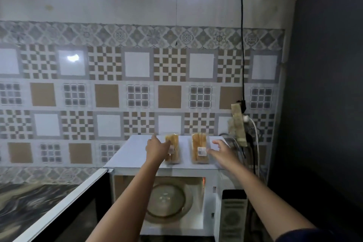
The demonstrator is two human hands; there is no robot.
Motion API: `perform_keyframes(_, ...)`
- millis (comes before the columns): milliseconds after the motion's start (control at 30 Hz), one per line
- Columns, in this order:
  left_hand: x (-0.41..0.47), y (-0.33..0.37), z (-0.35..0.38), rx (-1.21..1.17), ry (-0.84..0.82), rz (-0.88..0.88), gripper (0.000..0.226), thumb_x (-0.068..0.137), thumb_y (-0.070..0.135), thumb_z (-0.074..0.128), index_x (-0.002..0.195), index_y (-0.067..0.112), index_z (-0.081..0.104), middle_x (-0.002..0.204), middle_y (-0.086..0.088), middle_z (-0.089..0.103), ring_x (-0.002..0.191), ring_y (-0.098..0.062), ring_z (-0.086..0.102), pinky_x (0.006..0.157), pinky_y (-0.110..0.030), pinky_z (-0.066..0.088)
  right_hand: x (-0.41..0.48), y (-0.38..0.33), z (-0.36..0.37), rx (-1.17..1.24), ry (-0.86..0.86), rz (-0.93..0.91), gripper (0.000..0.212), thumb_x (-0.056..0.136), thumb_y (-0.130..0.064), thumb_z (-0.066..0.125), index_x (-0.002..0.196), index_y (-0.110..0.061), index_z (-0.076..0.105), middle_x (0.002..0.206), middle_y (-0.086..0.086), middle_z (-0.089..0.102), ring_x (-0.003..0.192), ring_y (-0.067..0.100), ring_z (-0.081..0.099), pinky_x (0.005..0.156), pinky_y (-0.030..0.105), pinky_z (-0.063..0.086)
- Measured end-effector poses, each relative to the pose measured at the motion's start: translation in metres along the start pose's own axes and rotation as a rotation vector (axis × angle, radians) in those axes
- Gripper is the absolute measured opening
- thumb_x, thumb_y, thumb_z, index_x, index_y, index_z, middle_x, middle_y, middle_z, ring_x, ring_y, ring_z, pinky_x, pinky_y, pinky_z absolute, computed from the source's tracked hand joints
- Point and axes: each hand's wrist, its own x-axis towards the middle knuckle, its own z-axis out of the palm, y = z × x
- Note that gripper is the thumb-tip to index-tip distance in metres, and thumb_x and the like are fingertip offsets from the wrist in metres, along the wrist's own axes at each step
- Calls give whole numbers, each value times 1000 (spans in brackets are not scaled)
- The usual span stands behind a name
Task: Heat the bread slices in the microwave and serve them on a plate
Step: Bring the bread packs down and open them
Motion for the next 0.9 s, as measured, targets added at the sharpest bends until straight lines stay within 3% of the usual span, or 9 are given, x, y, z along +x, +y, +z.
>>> perform_keyframes(167, 22, -24, 10, 71, -11, -110, 86, 84, 47, 61, 145, 3, 20, 149, -18, 32, 136, -35, 33, 108, -45, 32, 25, 4, 17, -15, -141, 96, 76, 91, -42, 54, 148, -15, 13, 151, 10, 30, 132, 28, 39, 93, 31, 38)
perform_keyframes(300, 31, -29, 9, 85, -111, -106, 92, 82, 51, 62, 147, 5, 16, 150, -16, 32, 135, -33, 35, 107, -42, 34, 41, 1, 28, -31, -150, 129, 88, 86, -48, 59, 148, -11, 9, 151, 11, 30, 133, 28, 39, 99, 32, 37)
perform_keyframes(467, 37, -26, 11, 33, -231, -68, 74, 83, 40, 66, 140, 9, 30, 137, -11, 50, 117, -27, 55, 90, -32, 45, 54, 0, 34, -42, -111, 119, 81, 82, -39, 68, 143, -10, 23, 145, 11, 40, 129, 28, 44, 97, 32, 39)
perform_keyframes(633, 34, -20, 18, -94, -251, -75, 55, 86, 23, 65, 132, 8, 39, 127, -15, 57, 106, -26, 60, 82, -32, 49, 61, -4, 40, -37, -96, 73, 76, 76, -30, 75, 138, -14, 34, 134, 12, 48, 118, 28, 51, 90, 30, 42)
perform_keyframes(800, 32, -13, 19, -122, -223, -93, 58, 84, 17, 67, 133, 7, 38, 127, -15, 54, 110, -28, 57, 83, -32, 47, 63, -3, 40, -45, -115, 20, 79, 73, -27, 77, 140, -20, 35, 133, 8, 51, 119, 28, 50, 97, 35, 43)
perform_keyframes(900, 31, -13, 17, -159, -232, -126, 66, 80, 18, 72, 135, 8, 37, 126, -15, 56, 95, -23, 58, 80, -32, 47, 57, -1, 36, 24, -150, 11, 68, 76, -22, 75, 136, -22, 42, 126, 4, 59, 113, 24, 56, 96, 37, 48)
